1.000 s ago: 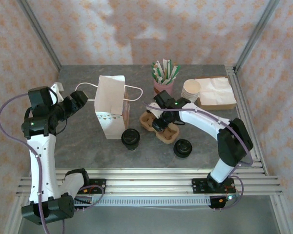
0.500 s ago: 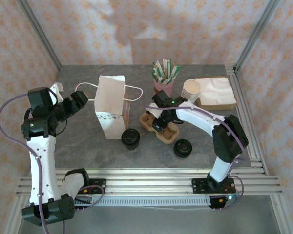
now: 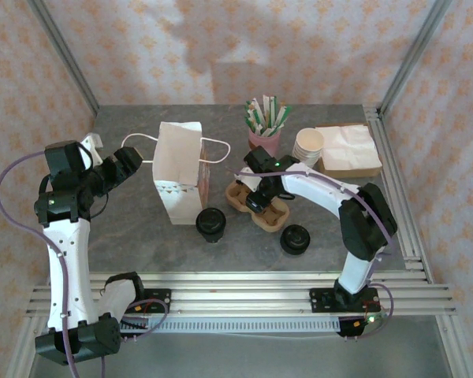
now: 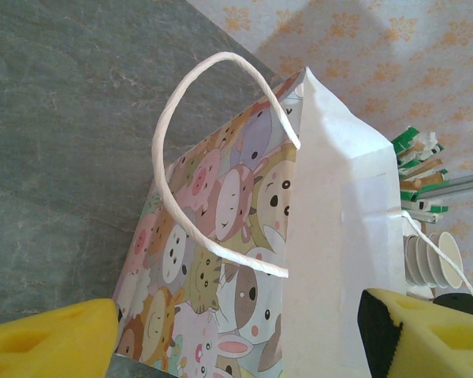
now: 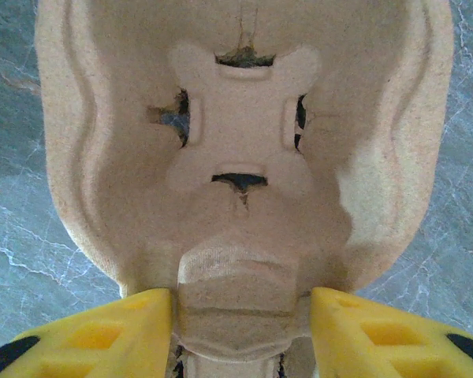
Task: Pack the takeout coffee
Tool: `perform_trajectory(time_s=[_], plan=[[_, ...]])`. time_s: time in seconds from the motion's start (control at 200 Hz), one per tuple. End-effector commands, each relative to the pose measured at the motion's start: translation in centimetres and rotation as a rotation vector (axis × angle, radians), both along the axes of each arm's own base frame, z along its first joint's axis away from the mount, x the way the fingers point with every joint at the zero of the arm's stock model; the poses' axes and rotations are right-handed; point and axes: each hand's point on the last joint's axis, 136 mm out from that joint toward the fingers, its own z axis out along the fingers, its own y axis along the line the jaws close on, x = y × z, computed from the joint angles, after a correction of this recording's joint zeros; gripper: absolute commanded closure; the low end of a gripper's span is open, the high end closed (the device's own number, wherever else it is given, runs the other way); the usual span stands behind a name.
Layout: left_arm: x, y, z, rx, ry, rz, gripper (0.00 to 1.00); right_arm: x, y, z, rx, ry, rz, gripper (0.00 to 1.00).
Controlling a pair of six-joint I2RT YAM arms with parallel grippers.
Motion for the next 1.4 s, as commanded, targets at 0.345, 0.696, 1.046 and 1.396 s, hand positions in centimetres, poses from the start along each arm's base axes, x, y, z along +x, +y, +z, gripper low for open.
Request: perform_trajectory(time_s=[0.345, 0.696, 1.046, 1.396], plan=[[-0.5, -0.3, 0.3, 0.0, -0.011, -0.021, 0.19, 0.2, 0.0, 0.7, -0.007, 0.003, 0.022, 0.65], [-0.6, -0.3, 0.3, 0.005, -0.01, -0.021, 0.19, 0.1, 0.2, 2.6, 0.029, -0.019, 0.014, 0.66], [-0.5, -0.3, 0.3, 0.001, -0.01, -0.018, 0.19, 0.1, 0.1, 5.0, 0.058, -0.058, -0.006, 0.66], [-0.4, 0.6, 0.3, 0.036, 0.008, 0.017, 0.19, -0.2, -0.4, 6.4, 0.081, -0.032, -0.136, 0.65]])
